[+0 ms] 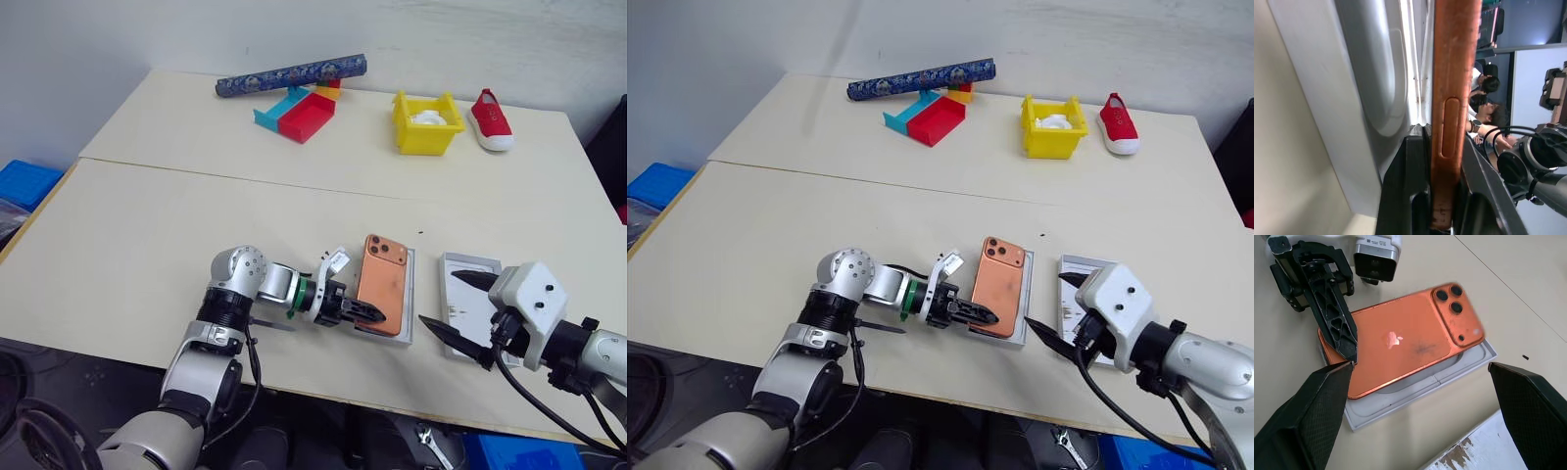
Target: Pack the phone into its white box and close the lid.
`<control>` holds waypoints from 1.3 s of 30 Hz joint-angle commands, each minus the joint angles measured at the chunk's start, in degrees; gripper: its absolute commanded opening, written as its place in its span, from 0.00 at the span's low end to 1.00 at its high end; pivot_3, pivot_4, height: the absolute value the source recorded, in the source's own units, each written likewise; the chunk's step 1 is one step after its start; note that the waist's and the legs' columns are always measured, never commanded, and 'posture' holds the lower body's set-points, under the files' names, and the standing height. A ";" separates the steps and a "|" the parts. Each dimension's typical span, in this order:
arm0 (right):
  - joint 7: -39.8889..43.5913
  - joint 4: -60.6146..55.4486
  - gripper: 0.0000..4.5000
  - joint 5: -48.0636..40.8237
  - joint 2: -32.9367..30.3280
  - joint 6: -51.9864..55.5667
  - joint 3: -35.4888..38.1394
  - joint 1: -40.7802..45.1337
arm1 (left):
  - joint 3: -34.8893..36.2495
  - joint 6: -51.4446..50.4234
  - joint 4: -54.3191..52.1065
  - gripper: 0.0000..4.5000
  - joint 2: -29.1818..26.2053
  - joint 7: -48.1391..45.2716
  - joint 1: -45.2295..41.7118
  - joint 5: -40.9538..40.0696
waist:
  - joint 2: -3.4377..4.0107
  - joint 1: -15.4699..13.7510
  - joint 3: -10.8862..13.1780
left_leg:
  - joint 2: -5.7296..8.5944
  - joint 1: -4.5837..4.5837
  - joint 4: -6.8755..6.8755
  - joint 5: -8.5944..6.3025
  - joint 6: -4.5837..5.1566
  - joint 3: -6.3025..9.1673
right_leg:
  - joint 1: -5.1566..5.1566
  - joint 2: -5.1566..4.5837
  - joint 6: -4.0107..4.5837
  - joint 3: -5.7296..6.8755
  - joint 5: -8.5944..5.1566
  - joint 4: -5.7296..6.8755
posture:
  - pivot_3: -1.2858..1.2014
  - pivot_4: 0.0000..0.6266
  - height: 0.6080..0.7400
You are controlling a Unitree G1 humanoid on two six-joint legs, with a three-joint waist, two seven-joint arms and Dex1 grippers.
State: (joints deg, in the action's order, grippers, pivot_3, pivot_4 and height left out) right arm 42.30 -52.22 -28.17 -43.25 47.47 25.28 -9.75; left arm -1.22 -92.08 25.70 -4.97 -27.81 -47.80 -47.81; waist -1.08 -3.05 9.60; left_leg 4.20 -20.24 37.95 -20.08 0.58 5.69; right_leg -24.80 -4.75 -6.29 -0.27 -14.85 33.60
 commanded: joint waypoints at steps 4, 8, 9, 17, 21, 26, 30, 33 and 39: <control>-1.41 -1.30 1.00 -1.19 -0.65 -1.34 0.88 -0.25 | -3.34 -0.42 -3.75 0.63 -1.52 -4.10 -2.02 -1.98 | 0.00 -0.03 0.00 | 0.00 0.00 0.02 0.00 0.00 0.00 | 0.01 0.00 0.00 0.00 0.00 0.02 | 0.52 0.24 1.00; -1.60 -0.89 1.00 -1.17 -0.67 -1.85 0.55 -0.29 | -5.92 -0.42 -6.51 0.89 -4.33 -6.40 -2.69 -2.55 | 0.00 0.02 0.00 | 0.00 0.02 0.04 0.00 0.00 0.00 | 0.02 0.01 0.00 0.00 0.00 0.05 | 0.52 0.24 1.00; -1.64 -0.80 1.00 -1.17 -0.69 -1.96 0.50 -0.30 | -6.46 -0.42 -7.08 0.96 -4.87 -6.97 -2.75 -2.53 | 0.00 0.10 0.00 | 0.00 0.03 0.05 0.00 0.00 0.00 | 0.03 0.01 0.00 -0.01 0.00 0.07 | 0.52 0.24 1.00; -2.41 0.06 1.00 -1.34 -0.30 -3.16 -0.08 -0.25 | -10.43 1.31 -9.44 0.99 -6.40 -11.68 -5.02 -0.23 | 0.00 0.12 0.00 | 0.00 0.04 0.10 0.02 -0.02 0.00 | 0.03 0.04 0.01 -0.03 0.00 0.15 | 0.52 0.24 1.00; -3.43 0.12 1.00 -1.55 0.29 -3.52 -0.74 -0.04 | -14.43 4.80 -8.79 0.99 -6.25 -13.57 -5.65 2.64 | 0.00 -0.03 0.00 | 0.01 0.03 0.11 0.02 -0.01 0.00 | 0.04 0.03 0.01 -0.03 0.00 0.13 | 0.52 0.24 1.00; -4.45 -0.17 1.00 -1.71 0.66 -3.92 -1.28 -0.54 | -19.29 9.35 -8.10 0.99 -7.49 -17.58 -7.26 5.97 | 0.00 0.05 0.00 | 0.01 0.04 0.12 0.03 0.00 0.00 | 0.05 0.04 0.01 -0.04 0.00 0.13 | 0.52 0.24 1.00; -5.28 -0.20 1.00 -1.88 1.10 -4.15 -1.43 -0.67 | -22.41 12.64 -7.03 0.99 -8.59 -20.79 -8.44 8.96 | 0.01 0.06 0.00 | 0.01 0.05 0.16 0.04 0.02 0.00 | 0.09 0.04 0.02 -0.04 0.00 0.15 | 0.52 0.24 1.00; -5.40 -0.01 1.00 -1.78 1.22 -4.63 -1.47 -1.08 | -25.18 14.16 -8.96 0.99 -10.33 -24.71 -8.90 9.87 | 0.01 0.15 0.00 | 0.00 0.05 0.17 0.04 0.02 0.00 | 0.10 0.04 0.02 -0.04 0.00 0.16 | 0.52 0.24 1.00; -5.73 0.34 1.00 -1.63 1.23 -5.72 -1.84 -1.63 | -29.64 18.39 -13.05 0.99 -14.89 -29.25 -9.12 13.51 | 0.01 0.25 0.00 | -0.01 0.05 0.17 0.05 0.03 0.00 | 0.10 0.04 0.02 -0.05 0.00 0.17 | 0.52 0.24 1.00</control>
State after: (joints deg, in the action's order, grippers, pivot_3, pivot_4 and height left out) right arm 36.96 -51.40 -29.55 -42.28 43.21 22.85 -11.16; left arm -29.43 -74.58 14.62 -18.18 -55.88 -56.12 -36.11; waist -1.08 -2.81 9.59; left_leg 4.19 -20.19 38.12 -20.03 0.62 5.69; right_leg -24.71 -4.71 -6.27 -0.32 -14.85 33.77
